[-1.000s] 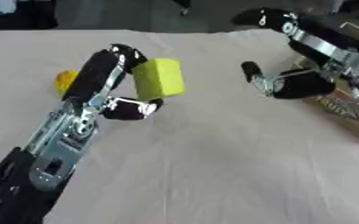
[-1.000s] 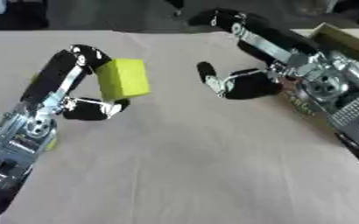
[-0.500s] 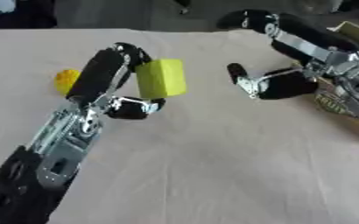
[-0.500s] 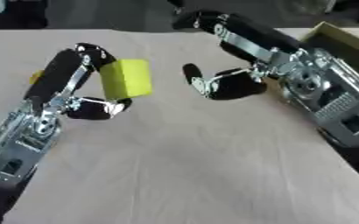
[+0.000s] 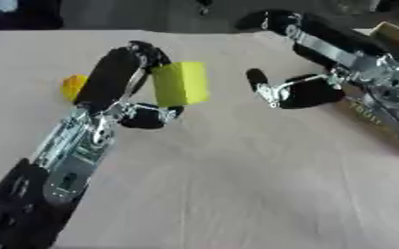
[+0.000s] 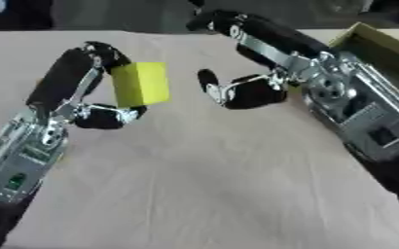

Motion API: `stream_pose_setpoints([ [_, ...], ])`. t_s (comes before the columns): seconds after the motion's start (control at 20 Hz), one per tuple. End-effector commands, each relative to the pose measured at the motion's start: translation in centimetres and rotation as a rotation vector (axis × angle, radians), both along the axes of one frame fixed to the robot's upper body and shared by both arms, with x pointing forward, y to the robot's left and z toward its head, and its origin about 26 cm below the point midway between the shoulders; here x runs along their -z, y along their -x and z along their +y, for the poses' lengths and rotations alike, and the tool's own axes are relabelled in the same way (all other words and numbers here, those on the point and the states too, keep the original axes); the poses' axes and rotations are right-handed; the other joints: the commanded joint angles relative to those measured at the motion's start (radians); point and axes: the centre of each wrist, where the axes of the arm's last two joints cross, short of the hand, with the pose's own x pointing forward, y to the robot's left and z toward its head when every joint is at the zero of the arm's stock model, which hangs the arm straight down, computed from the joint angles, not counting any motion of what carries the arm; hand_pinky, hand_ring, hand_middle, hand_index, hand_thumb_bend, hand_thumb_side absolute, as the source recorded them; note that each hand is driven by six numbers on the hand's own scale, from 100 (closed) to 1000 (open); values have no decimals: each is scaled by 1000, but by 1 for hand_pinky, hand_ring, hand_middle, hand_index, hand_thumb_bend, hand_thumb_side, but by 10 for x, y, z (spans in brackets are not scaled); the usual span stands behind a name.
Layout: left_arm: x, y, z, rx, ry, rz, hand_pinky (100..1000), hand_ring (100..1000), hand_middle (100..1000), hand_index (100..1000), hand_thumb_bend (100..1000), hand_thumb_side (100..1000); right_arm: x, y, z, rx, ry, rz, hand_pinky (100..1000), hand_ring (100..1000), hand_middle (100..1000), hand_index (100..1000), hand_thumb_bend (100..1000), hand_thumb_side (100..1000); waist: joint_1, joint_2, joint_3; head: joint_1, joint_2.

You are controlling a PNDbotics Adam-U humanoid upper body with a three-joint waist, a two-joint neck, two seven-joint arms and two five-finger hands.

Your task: Pick up the objects with one hand, pass them to the other hand, and then place them into the box on the other side of the table.

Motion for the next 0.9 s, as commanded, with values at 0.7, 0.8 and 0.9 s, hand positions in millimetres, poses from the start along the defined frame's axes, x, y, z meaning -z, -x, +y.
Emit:
stream_pose_setpoints([
  [0.7,-9,1,5,-35,-49,-85,589,544,479,469,451,100,-6,4,18,0,-8,98,1000,1000,967,1000,100,199,1,-45,-7,-4,18],
  [0.8,-9,0,6,-44,-44,-91,586,541,475,467,442,100,-6,5,20,5,-12,123,1000,1000,968,1000,100,200,1,-45,-8,-2,18],
  [0.9,-9,-2,6,-47,-32,-94,580,537,470,465,426,100,-7,5,21,18,-16,139,1000,1000,967,1000,100,199,-1,-45,-10,1,17],
])
